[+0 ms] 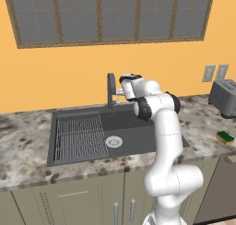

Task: Soak the sponge with water for a few seconds and then drop it inside the sink.

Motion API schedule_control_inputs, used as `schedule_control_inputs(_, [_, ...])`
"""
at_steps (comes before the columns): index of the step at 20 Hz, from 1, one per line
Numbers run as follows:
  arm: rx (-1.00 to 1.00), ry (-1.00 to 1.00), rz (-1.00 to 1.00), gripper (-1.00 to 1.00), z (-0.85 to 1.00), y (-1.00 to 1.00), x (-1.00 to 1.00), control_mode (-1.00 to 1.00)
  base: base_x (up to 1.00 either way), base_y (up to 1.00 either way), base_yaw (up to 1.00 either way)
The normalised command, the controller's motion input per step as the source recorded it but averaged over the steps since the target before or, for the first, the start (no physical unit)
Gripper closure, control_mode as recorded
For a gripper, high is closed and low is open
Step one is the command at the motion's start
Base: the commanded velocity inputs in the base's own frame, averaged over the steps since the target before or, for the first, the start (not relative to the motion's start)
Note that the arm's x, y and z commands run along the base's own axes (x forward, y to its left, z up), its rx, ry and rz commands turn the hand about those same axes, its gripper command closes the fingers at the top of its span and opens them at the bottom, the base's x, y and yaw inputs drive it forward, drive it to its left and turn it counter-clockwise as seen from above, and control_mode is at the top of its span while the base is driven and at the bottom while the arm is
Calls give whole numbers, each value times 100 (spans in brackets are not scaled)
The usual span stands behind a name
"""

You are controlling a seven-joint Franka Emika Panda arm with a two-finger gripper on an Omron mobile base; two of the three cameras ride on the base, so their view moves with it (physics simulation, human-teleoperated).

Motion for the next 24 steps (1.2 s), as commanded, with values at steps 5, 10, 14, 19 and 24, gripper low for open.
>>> schedule_control_inputs(5, [0,7,-1,-100,-75,-48,-25,-100,0,0,0])
schedule_control_inputs(10, [0,6,-1,-100,-72,-53,-24,-100,0,0,0])
schedule_control_inputs(14, [0,5,-1,-100,-73,-54,-26,-100,0,0,0])
schedule_control_inputs(19, [0,5,-2,-100,-73,-55,-30,-100,0,0,0])
schedule_control_inputs(24, [0,6,-1,-100,-38,-44,-15,-100,0,0,0])
